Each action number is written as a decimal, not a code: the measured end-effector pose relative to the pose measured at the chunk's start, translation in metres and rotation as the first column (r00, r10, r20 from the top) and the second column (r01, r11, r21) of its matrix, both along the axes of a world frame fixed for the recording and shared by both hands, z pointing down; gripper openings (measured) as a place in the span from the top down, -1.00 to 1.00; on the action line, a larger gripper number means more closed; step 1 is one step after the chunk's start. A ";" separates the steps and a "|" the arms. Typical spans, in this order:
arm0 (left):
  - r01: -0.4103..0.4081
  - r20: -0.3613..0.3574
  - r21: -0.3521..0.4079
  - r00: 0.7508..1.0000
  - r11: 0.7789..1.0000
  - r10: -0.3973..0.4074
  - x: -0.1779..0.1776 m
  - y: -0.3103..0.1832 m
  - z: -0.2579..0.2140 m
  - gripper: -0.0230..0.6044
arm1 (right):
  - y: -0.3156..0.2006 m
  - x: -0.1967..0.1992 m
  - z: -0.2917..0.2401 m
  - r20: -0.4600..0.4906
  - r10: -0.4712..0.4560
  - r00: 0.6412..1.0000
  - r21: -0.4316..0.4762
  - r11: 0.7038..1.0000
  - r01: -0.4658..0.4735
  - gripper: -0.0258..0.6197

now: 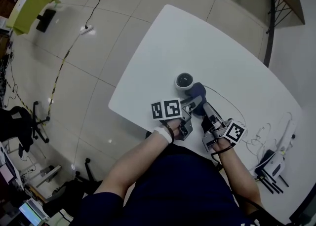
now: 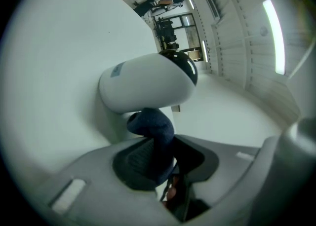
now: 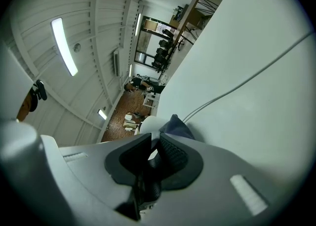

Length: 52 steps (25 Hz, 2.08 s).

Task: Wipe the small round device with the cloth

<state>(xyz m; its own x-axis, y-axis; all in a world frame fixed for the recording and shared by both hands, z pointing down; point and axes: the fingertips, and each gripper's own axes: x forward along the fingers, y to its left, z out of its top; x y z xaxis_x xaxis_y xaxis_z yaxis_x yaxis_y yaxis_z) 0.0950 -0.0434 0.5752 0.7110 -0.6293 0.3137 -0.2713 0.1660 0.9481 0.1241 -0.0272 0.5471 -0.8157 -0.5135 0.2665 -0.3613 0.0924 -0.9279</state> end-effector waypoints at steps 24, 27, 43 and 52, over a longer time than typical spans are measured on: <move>-0.247 0.329 -0.038 0.912 0.968 0.245 -0.132 0.031 0.003 0.58 | 0.014 0.004 -0.036 -0.024 0.236 0.971 0.138 0.963 -0.231 0.79; -0.266 0.406 -0.042 0.876 0.963 0.260 -0.144 0.020 0.009 0.58 | 0.016 0.011 -0.037 -0.030 0.266 0.963 0.142 0.955 -0.259 0.79; -0.705 0.851 0.114 0.433 0.700 0.298 -0.106 -0.052 -0.071 0.58 | 0.027 0.032 -0.029 -0.034 0.329 0.944 0.124 0.938 -0.322 0.79; -0.916 0.997 -0.007 0.023 0.401 0.071 -0.053 -0.013 -0.084 0.59 | 0.024 0.026 -0.030 -0.014 0.294 0.956 0.133 0.948 -0.290 0.79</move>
<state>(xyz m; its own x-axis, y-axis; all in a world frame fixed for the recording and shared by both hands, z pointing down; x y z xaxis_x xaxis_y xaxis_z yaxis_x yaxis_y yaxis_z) 0.0424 -0.0566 0.4910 0.4675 -0.4881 0.7370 -0.5377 -0.8187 -0.2012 0.1498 -0.0036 0.5170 -0.6167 -0.7595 0.2069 -0.4203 0.0954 -0.9024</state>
